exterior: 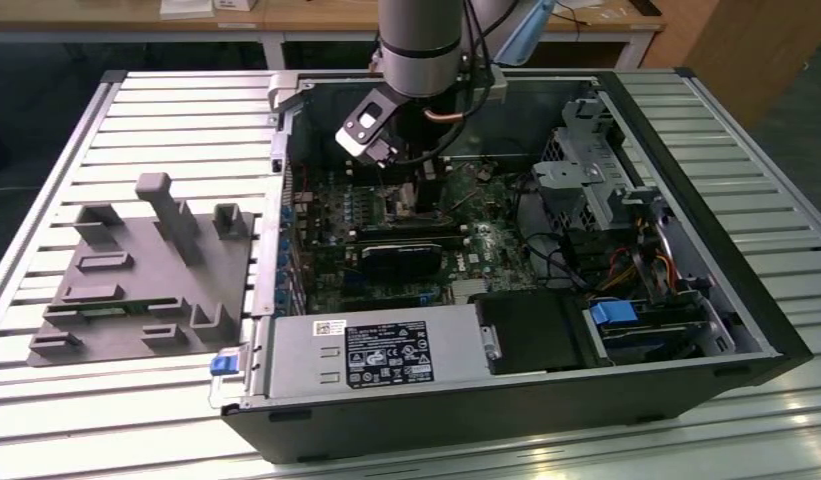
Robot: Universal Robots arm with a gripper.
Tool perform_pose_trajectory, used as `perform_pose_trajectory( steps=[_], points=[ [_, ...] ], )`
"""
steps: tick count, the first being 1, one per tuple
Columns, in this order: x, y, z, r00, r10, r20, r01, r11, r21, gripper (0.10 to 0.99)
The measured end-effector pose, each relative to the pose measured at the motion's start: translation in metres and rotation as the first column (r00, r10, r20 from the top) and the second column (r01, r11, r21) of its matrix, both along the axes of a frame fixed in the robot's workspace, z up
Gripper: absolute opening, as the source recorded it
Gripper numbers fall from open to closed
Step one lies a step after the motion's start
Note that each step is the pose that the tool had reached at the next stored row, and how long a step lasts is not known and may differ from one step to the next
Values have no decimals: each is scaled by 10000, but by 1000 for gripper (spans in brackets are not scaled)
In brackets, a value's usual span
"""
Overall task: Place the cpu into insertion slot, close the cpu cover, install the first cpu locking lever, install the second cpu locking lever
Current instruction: 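Place the cpu into insertion slot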
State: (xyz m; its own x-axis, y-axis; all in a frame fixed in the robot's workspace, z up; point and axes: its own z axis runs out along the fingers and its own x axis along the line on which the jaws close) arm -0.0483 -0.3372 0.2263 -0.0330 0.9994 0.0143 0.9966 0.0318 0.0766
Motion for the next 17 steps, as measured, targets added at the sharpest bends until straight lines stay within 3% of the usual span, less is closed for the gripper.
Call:
perform_pose_trajectory(
  steps=[8,17],
  points=[
    [0,20,-87,10000,-1,1,1,10000,1,537],
    [0,89,-148,10000,0,1,0,10000,1,537]
  ],
)
